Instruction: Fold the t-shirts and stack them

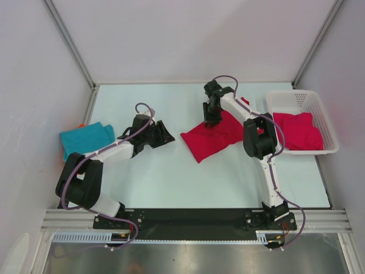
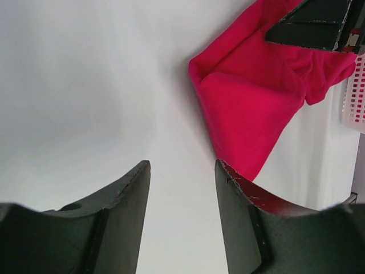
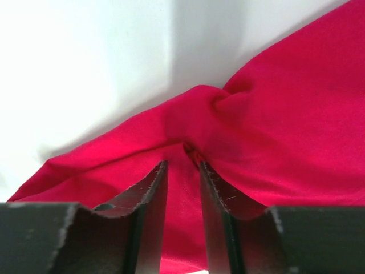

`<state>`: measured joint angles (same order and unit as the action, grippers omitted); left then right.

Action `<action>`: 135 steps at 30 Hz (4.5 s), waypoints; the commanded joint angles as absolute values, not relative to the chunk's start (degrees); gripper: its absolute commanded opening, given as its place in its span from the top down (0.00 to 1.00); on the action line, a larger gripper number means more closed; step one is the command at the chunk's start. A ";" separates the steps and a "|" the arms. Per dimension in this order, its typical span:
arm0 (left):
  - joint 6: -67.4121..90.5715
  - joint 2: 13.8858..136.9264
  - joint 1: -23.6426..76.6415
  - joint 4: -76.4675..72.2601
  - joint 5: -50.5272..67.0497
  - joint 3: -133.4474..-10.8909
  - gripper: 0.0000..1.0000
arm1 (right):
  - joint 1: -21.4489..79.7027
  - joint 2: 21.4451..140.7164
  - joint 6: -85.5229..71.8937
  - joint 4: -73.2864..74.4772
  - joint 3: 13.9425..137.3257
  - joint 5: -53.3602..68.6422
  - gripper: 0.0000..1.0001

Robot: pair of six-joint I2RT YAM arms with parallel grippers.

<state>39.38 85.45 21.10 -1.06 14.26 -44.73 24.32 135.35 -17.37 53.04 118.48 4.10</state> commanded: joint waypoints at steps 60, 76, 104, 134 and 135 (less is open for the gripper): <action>37.79 82.53 19.69 -1.93 15.64 -44.74 0.45 | 24.34 129.73 -18.28 51.42 123.57 -5.53 1.00; 37.44 82.09 19.42 -1.49 15.29 -44.65 0.45 | 22.68 136.06 -17.32 53.44 127.88 -4.48 0.62; 52.82 106.78 26.98 -28.56 24.17 -45.44 0.38 | 22.50 110.93 -17.05 52.91 109.07 -8.44 0.61; 46.68 87.84 26.28 -21.37 23.91 -34.04 0.93 | 23.11 98.00 -19.60 50.45 93.53 -8.26 0.62; 46.32 85.89 26.11 -19.18 23.21 -32.71 0.93 | 23.29 97.48 -19.86 50.10 92.82 -8.00 0.62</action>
<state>51.51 96.07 26.94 -25.56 25.34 -37.93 22.41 101.32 -18.22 53.63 95.64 -9.21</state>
